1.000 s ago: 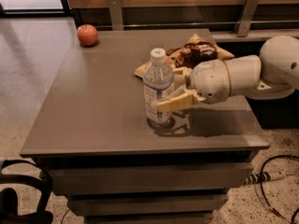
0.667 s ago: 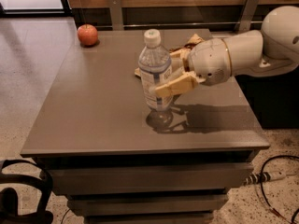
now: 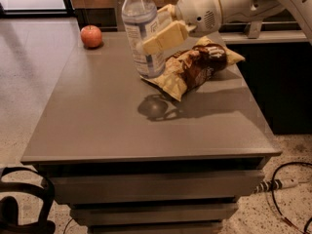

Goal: Move blue plastic bottle near apple

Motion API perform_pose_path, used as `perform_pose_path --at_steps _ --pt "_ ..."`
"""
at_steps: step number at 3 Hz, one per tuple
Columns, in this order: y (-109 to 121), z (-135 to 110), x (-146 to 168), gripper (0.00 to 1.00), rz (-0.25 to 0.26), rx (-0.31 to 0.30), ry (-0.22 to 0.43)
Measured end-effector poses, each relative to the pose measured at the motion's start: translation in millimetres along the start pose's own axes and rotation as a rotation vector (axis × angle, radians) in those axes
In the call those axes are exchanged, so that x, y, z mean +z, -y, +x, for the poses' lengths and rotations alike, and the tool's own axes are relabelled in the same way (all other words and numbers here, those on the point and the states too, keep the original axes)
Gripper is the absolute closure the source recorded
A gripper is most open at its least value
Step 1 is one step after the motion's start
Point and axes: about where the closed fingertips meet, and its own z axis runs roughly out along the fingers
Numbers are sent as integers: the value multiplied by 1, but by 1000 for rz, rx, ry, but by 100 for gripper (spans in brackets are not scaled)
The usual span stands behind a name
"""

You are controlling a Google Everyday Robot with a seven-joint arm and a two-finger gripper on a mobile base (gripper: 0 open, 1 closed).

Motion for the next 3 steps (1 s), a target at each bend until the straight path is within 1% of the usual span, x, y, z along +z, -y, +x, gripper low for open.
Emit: perform_pose_path --at_steps 1,2,3 --pt "40 -38 -9 100 68 -34 42" --pt "78 -60 -23 100 204 -55 107" --pt "121 -63 -44 100 384 -37 134"
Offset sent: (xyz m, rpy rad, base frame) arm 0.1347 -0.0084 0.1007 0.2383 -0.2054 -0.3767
